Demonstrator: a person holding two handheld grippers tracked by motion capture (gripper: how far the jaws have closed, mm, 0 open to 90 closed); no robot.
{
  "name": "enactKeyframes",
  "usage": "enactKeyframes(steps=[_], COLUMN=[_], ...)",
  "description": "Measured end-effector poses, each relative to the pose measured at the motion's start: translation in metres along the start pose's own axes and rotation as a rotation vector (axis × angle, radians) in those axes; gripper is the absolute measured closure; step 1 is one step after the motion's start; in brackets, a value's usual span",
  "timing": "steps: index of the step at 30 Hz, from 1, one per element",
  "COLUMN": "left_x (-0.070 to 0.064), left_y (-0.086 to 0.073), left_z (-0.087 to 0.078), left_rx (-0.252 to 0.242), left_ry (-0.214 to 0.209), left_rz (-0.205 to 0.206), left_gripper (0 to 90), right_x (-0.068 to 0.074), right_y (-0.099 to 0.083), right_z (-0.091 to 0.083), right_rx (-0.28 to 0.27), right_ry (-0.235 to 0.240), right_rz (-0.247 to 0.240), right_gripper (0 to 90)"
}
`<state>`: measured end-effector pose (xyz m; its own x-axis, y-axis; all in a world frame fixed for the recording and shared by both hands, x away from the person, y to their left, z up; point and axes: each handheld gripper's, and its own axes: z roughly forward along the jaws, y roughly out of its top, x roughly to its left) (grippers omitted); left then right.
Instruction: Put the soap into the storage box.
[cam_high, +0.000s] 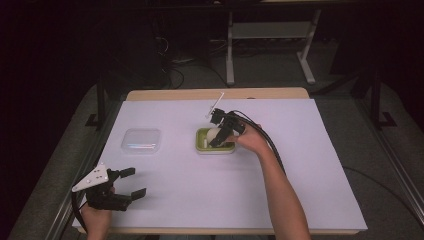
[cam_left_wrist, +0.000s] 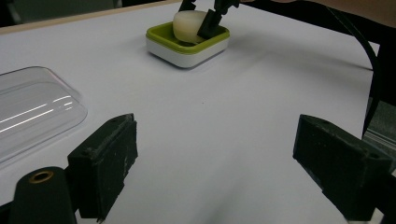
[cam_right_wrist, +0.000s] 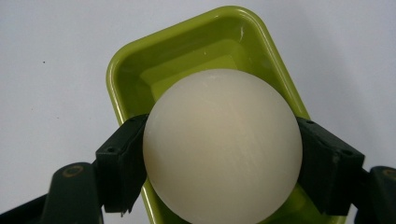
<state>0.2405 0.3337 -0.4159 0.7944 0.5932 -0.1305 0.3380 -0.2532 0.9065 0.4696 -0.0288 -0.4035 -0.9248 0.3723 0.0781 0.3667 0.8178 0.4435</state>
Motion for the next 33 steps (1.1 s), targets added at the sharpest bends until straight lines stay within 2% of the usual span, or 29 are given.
enactKeyframes(steps=[33], left_x=[-0.0002], left_y=[0.0004], left_z=[0.0000], left_rx=[-0.003], left_ry=[-0.001], left_rz=[0.001], left_gripper=[13.1], right_x=[-0.0004], right_y=[-0.0008], right_z=[-0.0008], right_rx=[0.012], right_ry=[-0.004], right_rz=[0.012], right_gripper=[24.1])
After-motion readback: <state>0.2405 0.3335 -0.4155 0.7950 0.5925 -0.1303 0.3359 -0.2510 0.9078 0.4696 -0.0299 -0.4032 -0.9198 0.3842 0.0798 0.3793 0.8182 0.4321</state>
